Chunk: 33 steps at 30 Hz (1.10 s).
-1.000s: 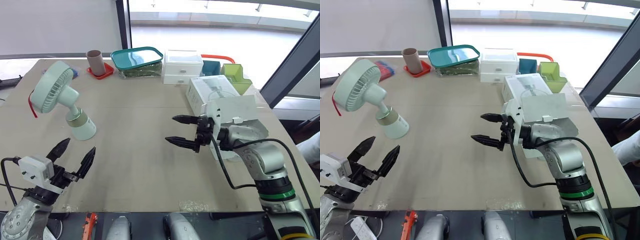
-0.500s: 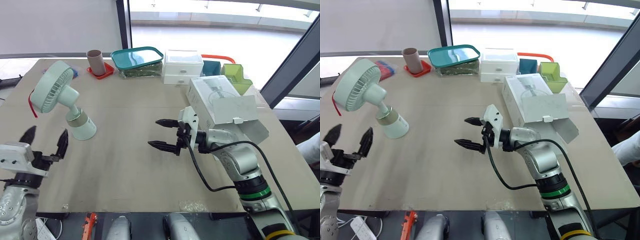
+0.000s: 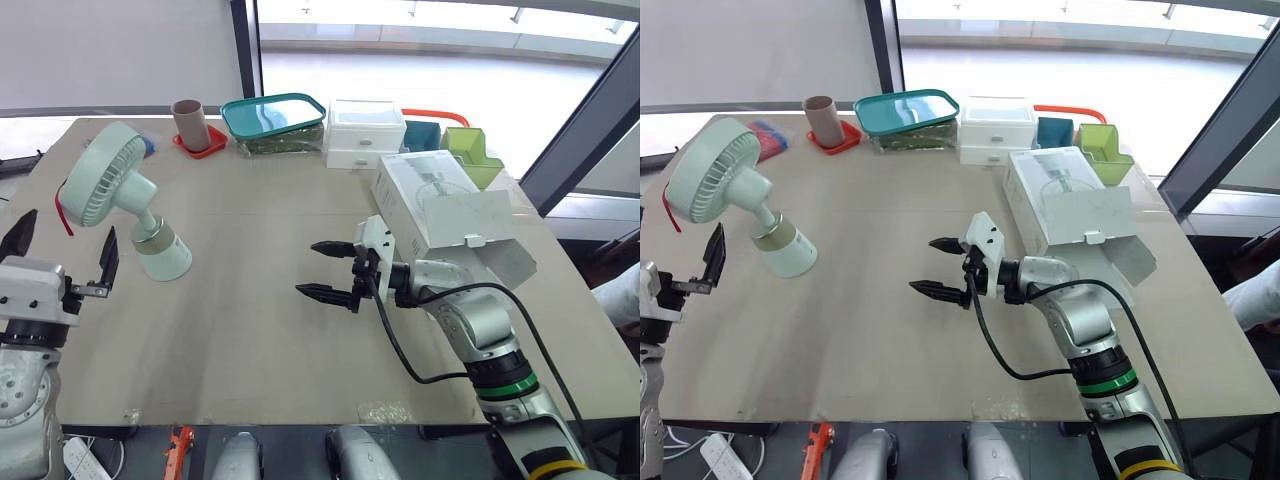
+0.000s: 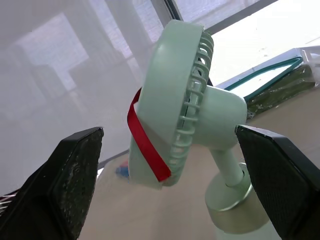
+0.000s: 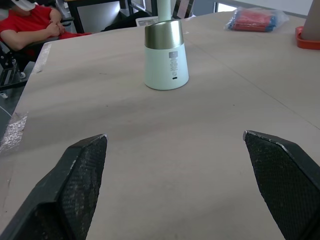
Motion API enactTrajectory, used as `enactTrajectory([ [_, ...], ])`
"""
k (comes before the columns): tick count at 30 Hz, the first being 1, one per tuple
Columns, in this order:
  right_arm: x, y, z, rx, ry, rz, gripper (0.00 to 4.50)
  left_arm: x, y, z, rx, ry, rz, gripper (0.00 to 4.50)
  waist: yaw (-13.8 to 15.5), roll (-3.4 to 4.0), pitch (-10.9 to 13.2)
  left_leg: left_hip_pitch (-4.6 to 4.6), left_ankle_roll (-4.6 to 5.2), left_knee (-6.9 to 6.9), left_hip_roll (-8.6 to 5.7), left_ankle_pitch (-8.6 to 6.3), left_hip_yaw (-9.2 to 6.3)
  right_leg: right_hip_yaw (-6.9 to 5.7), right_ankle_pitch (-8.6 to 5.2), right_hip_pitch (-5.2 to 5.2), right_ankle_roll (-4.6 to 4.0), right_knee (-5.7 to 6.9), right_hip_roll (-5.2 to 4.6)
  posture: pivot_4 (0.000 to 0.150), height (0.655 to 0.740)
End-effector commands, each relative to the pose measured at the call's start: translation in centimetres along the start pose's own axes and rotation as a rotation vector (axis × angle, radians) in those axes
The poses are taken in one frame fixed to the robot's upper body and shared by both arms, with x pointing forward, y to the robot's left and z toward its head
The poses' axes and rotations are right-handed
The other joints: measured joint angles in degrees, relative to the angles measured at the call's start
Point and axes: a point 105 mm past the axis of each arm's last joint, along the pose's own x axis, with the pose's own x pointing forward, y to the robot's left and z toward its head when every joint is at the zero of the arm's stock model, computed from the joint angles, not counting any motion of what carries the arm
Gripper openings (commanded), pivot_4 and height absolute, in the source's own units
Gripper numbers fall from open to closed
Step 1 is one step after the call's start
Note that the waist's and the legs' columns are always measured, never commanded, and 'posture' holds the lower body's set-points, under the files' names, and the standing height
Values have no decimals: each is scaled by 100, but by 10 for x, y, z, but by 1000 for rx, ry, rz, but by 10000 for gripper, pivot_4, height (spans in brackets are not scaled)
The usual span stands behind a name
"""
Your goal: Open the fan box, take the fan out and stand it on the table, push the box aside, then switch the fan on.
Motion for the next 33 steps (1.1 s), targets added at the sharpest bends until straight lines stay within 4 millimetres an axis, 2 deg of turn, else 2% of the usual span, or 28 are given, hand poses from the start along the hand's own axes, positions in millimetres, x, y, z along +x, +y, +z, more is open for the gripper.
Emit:
enactTrajectory([
  [1,2,4,10,-46,-26,15,44544,6,9,4,31,-11,18,45000,4,0,0,0,0,-1,0,0,-1,-2,0,0,0,0,0,1500,7400],
  [8,-1,-1,7,-60,-4,-10,44544,20,19,4,43,3,-29,45000,9,0,0,-1,0,-2,0,0,-7,-8,1,-1,-1,1,0,1500,7400],
  [18,3,0,7,-67,-12,-16,44544,30,15,-1,13,37,-141,45000,9,0,0,-2,0,-3,0,0,-8,-10,1,-2,-1,0,-2,1500,7400],
  [29,2,2,4,-71,-2,-20,44544,40,12,4,29,10,-215,45000,10,1,1,-4,-1,-5,0,0,-10,-13,1,-3,-2,1,-3,1500,7400],
  [33,2,3,3,-71,0,-25,45000,45,11,6,26,-4,-222,35055,10,1,0,-4,-1,-5,0,0,-10,-14,1,-4,-2,1,-3,1500,7400],
])
